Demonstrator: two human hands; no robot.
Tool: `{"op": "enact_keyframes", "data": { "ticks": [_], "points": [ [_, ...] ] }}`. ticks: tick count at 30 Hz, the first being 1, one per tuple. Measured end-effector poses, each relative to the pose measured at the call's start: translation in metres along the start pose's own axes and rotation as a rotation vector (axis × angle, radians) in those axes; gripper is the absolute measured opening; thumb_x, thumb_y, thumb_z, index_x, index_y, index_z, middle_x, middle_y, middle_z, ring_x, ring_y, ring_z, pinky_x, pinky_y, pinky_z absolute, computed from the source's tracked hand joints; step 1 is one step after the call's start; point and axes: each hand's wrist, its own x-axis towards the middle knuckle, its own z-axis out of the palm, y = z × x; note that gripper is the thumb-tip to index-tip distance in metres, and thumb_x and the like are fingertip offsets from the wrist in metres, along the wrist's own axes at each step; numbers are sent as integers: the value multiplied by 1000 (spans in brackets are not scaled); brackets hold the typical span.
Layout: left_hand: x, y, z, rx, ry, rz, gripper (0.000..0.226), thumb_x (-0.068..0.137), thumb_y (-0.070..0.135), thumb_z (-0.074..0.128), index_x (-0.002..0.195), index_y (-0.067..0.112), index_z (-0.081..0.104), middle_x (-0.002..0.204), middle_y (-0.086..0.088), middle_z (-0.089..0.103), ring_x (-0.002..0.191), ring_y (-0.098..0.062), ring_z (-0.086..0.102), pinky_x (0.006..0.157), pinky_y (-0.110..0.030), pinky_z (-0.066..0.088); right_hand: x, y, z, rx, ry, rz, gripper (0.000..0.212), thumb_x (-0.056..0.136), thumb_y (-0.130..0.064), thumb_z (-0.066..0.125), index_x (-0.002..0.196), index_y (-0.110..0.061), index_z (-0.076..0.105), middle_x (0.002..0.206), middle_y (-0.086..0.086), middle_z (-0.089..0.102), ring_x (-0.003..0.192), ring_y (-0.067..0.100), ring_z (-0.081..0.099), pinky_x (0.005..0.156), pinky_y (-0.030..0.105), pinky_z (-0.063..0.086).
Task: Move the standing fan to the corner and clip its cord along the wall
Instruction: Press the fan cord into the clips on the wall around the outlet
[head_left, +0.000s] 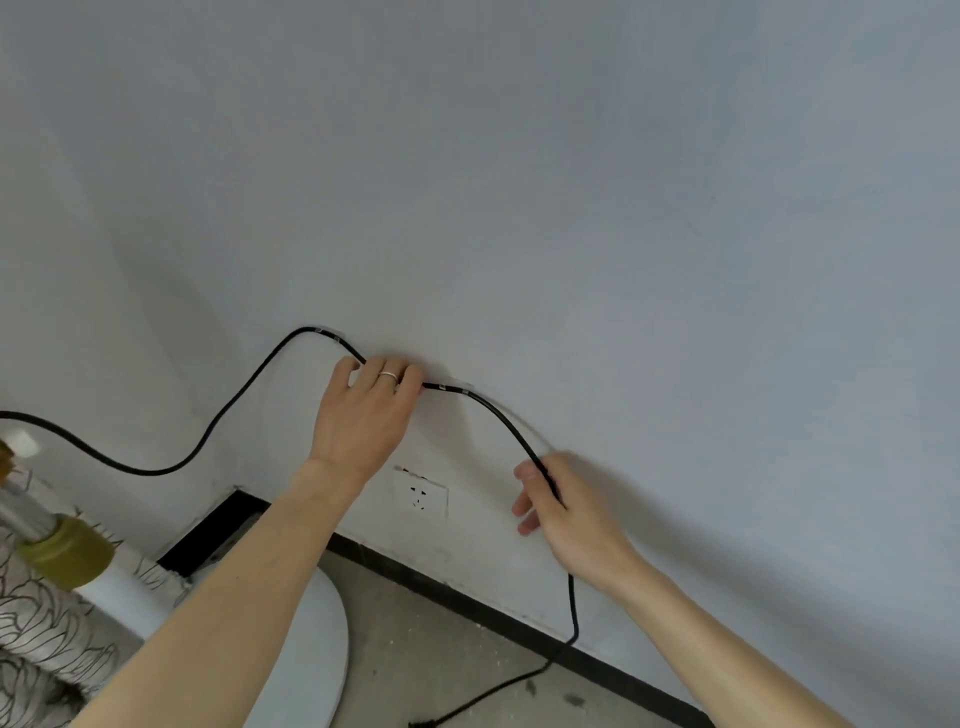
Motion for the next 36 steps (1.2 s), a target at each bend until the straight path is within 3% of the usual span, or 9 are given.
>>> {"op": "enact_keyframes", "data": {
  "ticks": [4, 6, 10, 12, 15, 21, 25, 29, 36],
  "points": [
    [3, 7, -12, -20, -72, -75, 9, 94, 9, 59, 87, 6, 60, 80, -11, 66, 75, -32, 62, 80, -45, 48, -32, 42, -7, 67, -42, 163, 40, 105, -46, 36, 90, -20, 64, 73, -5, 72, 75, 15, 70, 78, 35, 54],
    [2, 20, -22, -74, -145, -177, 9, 88, 10, 66, 93, 4, 63, 97, -15, 69, 88, -35, 63, 85, -48, 46, -40, 55, -6, 166, -28, 198, 40, 105, -42, 39, 88, -16, 64, 71, -3, 70, 73, 16, 69, 78, 35, 52],
    [2, 55, -43, -246, -315, -393, 40, 84, 21, 67, 120, 6, 59, 137, -18, 53, 119, -37, 52, 95, -51, 39, -50, 67, 3, 323, 44, 245, 34, 104, -36, 45, 90, -14, 67, 77, -1, 74, 77, 16, 70, 77, 34, 50],
    [3, 71, -51, -289, -258, -303, 46, 83, 19, 65, 127, 12, 55, 141, -17, 49, 121, -35, 49, 98, -50, 39, -54, 74, 8, 327, 76, 289, 35, 104, -36, 45, 91, -15, 69, 83, 0, 76, 82, 16, 72, 81, 32, 51],
    [4, 89, -55, -331, -149, 49, 33, 86, 14, 62, 118, 19, 63, 134, -11, 57, 120, -30, 52, 101, -48, 39, -59, 86, 13, 280, 84, 332, 37, 104, -40, 44, 90, -17, 70, 84, -1, 76, 82, 10, 72, 84, 29, 51],
    [-5, 96, -35, -293, -256, 354, 11, 90, 21, 69, 100, 19, 73, 108, -9, 71, 110, -30, 63, 96, -46, 46, -57, 100, 21, 160, 51, 352, 43, 101, -50, 42, 82, -21, 67, 68, -5, 68, 60, 5, 63, 67, 24, 50],
    [-20, 94, -22, -285, -245, 330, 15, 94, 24, 64, 107, 18, 71, 120, -12, 68, 123, -30, 58, 99, -48, 45, -50, 103, 32, 34, 146, 336, 44, 101, -53, 42, 77, -23, 65, 60, -9, 58, 54, 2, 54, 55, 16, 36],
    [-28, 101, -13, -280, -194, 249, 28, 81, 5, 76, 104, 19, 72, 124, -10, 66, 128, -26, 50, 103, -47, 40, -39, 104, 38, -14, 187, 339, 47, 100, -51, 44, 78, -17, 67, 58, -8, 58, 54, 7, 54, 55, 23, 38],
    [-34, 107, -1, -332, -129, 170, 44, 74, -11, 63, 99, 24, 73, 123, -8, 67, 130, -23, 45, 102, -47, 34, -17, 109, 33, -116, 209, 350, 53, 100, -48, 44, 79, -7, 70, 57, -5, 57, 53, 11, 53, 53, 27, 39]
  ]
}}
